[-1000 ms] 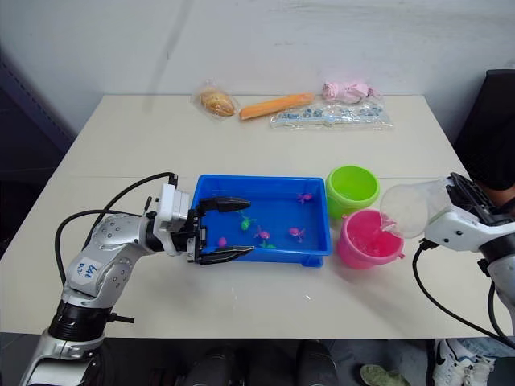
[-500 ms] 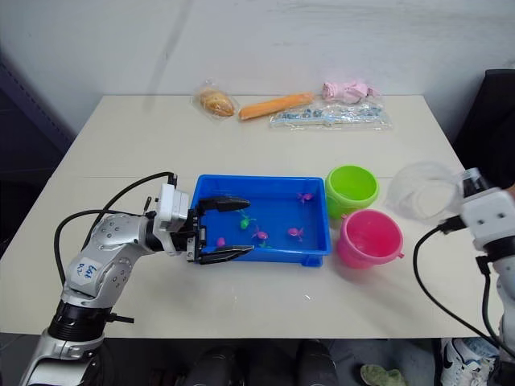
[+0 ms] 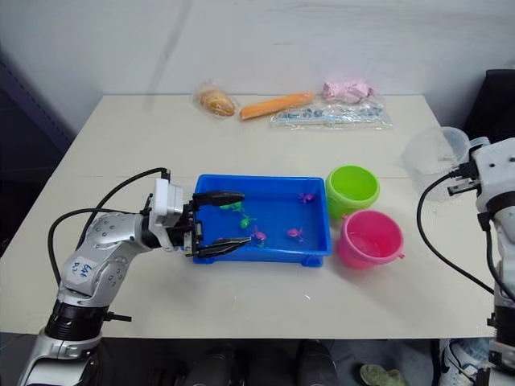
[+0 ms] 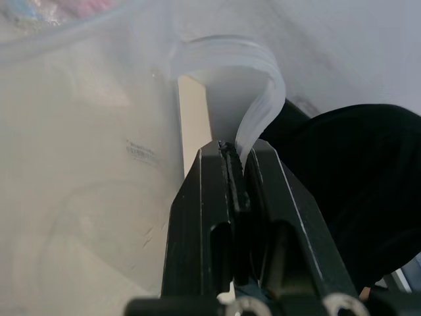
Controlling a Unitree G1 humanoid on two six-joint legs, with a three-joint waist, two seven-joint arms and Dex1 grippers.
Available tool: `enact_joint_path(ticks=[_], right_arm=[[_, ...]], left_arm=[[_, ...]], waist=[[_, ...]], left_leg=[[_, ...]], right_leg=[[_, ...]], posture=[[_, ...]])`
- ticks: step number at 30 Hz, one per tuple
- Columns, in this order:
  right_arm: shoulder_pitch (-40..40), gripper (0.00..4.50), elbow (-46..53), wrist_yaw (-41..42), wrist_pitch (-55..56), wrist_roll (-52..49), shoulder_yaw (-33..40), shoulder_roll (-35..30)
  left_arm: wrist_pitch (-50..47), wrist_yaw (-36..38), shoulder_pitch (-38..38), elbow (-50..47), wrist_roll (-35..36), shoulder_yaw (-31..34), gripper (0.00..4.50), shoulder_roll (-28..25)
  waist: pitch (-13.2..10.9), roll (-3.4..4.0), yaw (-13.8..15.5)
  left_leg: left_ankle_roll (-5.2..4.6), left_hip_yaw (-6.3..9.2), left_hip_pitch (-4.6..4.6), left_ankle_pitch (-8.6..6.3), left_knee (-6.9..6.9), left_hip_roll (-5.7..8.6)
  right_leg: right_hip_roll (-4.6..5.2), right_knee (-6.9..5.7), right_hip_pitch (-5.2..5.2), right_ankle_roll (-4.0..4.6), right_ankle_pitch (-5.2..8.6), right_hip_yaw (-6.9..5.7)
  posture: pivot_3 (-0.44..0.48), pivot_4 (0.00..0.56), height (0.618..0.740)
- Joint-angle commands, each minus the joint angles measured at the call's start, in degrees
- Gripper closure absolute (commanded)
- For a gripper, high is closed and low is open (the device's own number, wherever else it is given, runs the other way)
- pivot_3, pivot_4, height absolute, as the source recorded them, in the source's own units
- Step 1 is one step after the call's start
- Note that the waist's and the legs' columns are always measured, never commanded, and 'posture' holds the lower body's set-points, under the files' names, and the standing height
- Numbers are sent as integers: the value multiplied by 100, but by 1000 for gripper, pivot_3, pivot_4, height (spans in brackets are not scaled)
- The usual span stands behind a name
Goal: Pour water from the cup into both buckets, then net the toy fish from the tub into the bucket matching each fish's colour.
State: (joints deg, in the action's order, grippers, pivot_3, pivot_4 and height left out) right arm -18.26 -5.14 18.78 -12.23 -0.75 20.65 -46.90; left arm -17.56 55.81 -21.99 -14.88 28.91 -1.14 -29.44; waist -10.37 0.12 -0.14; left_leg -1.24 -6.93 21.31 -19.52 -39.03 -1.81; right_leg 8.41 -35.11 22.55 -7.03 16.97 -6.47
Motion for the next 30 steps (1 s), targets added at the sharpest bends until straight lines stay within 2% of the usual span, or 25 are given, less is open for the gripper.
enact_joint_path(ticks=[1,9,20,30], right_arm=[[-318,4421,-136,136,415,104,-146,-181],[-860,4421,-747,174,1142,682,-831,-337],[-1440,4421,-1299,-551,1963,1970,-1518,-601],[-1673,4421,-1616,-893,2586,2557,-1782,-741]], left_arm=[[43,-62,-81,-69,74,118,0,-1],[46,-141,-80,-75,63,110,0,31],[40,-214,-101,-71,53,87,0,63],[25,-297,-84,-125,55,74,0,100]], waist=[[0,1,-8],[-1,0,-8],[-1,1,-21],[-2,1,-16]], left_leg=[[0,-2,1,0,0,1],[-1,-2,2,1,0,0],[1,-3,5,2,-2,0],[3,-1,8,3,-2,0]], right_leg=[[0,0,0,-1,-1,0],[0,0,0,-4,-2,-1],[0,-7,2,-5,-3,-2],[0,-7,2,-6,-3,-4]], posture=[[0,150,740],[0,150,740],[0,150,740],[0,150,740]])
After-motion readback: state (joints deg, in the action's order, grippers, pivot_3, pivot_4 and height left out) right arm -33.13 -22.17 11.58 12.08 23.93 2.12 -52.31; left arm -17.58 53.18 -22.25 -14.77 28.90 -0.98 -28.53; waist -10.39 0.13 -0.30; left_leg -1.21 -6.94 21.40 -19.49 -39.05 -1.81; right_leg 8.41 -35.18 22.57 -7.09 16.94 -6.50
